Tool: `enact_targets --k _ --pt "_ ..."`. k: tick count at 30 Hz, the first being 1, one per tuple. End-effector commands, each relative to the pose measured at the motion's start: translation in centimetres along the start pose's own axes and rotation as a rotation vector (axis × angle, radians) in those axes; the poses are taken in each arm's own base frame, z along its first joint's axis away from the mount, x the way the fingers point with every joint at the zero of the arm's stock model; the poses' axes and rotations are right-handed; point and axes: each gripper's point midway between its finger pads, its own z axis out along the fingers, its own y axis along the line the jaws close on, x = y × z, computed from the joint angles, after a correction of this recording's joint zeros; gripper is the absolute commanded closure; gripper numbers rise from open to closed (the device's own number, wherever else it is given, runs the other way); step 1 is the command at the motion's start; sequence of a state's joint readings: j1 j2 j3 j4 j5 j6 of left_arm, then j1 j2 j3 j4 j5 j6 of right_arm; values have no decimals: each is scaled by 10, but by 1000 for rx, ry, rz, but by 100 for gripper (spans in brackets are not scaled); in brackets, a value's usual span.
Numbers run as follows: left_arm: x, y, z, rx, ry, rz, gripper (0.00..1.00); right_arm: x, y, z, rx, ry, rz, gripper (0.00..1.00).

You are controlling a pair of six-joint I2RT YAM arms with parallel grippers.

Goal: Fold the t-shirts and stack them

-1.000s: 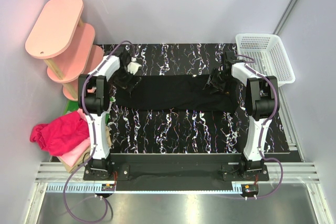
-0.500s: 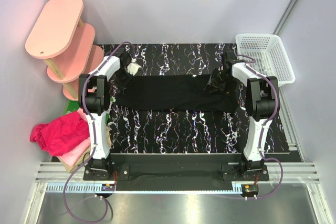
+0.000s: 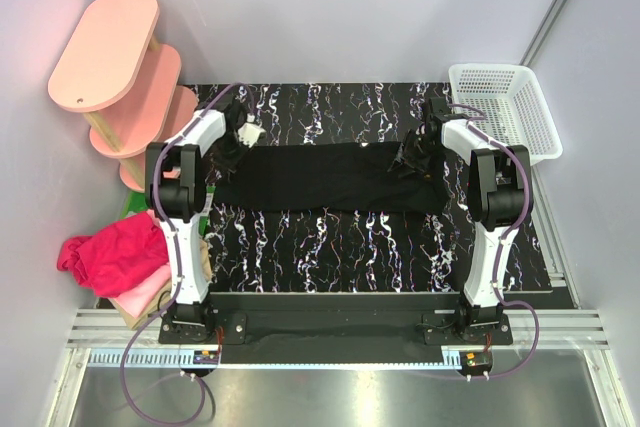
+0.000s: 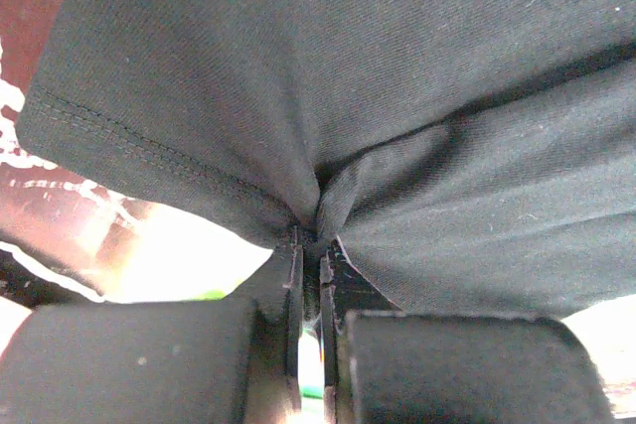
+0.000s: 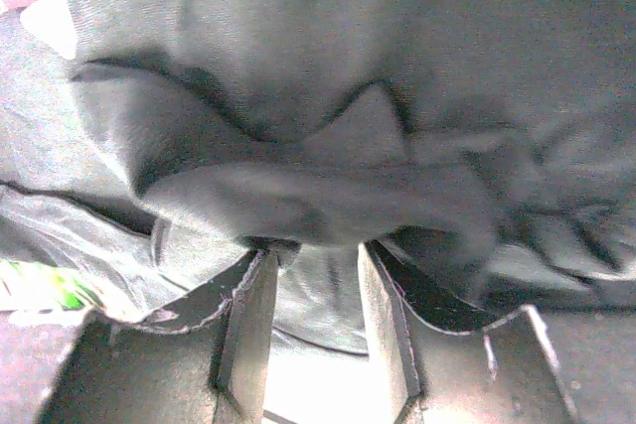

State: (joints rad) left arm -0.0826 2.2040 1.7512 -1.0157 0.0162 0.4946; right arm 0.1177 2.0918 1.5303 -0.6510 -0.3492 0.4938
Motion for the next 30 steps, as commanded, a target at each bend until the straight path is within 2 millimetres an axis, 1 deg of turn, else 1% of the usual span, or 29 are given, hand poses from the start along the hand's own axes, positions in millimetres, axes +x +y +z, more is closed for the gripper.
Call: enact_targets --k 1,4,7,12,15,17,19,20,21,22,23,24,26,28,29,30 --pt "19 34 -11 -125 22 3 100 -7 9 -18 -9 -54 -43 56" --pt "22 40 -11 -151 27 2 100 -7 8 -17 -7 -53 -39 56" --pt "20 43 -15 -171 20 5 100 -5 6 -14 0 -46 -39 56" --pt "15 48 -33 -204 -16 15 100 -3 2 -10 11 -36 -35 56" --pt "18 55 -37 -238 -9 28 91 -2 0 -7 13 -29 -31 56" --pt "18 60 -39 -258 -13 28 89 -1 -3 -4 21 -25 -33 56" --pt "18 67 -42 -287 -14 27 81 0 -6 -2 31 -21 -32 56" --pt "16 70 -44 -300 -19 25 75 1 -6 -1 34 -19 -38 56" --pt "16 72 -46 -310 -18 22 52 -1 -7 -1 36 -22 -39 56" --pt "16 73 -48 -317 -21 18 35 -2 -7 -1 39 -26 -42 56" --pt "16 74 -51 -327 -24 13 22 -3 -7 -2 42 -28 -43 56" --pt "16 76 -52 -345 -19 9 2 -5 -6 -4 44 -35 -46 55" --pt "16 78 -61 -374 -27 3 1 -9 -4 -8 48 -49 -54 55" --pt "15 74 -71 -389 -38 7 1 -15 -1 -15 51 -72 -59 55" --pt "12 70 -86 -401 -71 10 1 -16 2 -17 49 -75 -65 53" --pt "8 57 -89 -380 -89 38 1 -21 8 -23 40 -86 -70 52"
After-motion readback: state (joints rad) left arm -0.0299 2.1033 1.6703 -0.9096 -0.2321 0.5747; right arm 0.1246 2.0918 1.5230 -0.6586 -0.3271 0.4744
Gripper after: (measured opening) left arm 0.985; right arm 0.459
